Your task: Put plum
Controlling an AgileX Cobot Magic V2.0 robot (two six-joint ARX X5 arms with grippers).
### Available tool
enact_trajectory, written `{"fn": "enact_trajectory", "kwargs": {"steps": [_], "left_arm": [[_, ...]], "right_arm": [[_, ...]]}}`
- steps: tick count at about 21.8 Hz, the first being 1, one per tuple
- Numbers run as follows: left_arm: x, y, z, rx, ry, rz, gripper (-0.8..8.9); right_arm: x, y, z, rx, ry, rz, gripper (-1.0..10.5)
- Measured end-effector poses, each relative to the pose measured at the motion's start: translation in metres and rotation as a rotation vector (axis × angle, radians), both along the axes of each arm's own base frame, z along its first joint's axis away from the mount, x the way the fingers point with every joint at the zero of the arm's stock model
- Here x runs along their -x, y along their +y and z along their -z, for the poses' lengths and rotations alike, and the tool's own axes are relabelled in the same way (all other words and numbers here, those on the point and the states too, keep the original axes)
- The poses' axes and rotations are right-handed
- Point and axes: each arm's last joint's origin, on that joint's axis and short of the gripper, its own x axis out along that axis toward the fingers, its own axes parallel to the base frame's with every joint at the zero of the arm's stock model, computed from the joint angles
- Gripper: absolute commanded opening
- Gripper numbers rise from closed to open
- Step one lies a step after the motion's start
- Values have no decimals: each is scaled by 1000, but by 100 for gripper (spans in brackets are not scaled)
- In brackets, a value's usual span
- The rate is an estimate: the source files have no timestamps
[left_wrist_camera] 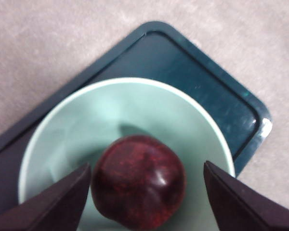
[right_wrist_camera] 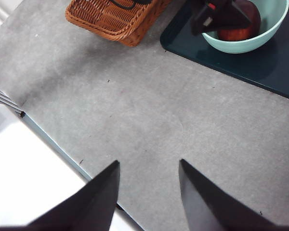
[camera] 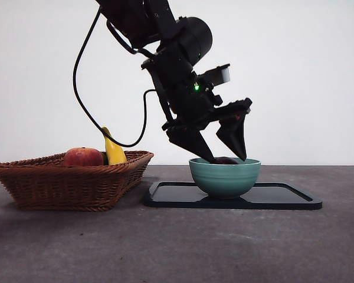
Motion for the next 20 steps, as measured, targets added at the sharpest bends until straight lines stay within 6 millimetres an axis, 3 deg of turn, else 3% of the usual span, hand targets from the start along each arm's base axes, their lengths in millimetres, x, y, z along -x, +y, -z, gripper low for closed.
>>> {"fn": "enact_trajectory", "kwargs": {"steps": [3,5,9,14,20], "left_arm": [[-2,-2,14,-22,23,2,370],[-1,-5,13,-15,12,11,359],[1,-7,13,-16,7,21,241],[1,-7,13,-19,2,27,236],[-4,-11,-13,4,-25,26,236]], "right_arm": [[0,0,0,5,-6,-5,197],[0,0,0,8,-9,-7,197],[0,0,0,12,-14,-9,197],[-1,-1,0,47,-36,11,197],[-1,-1,0,49,-36,13,197]]}}
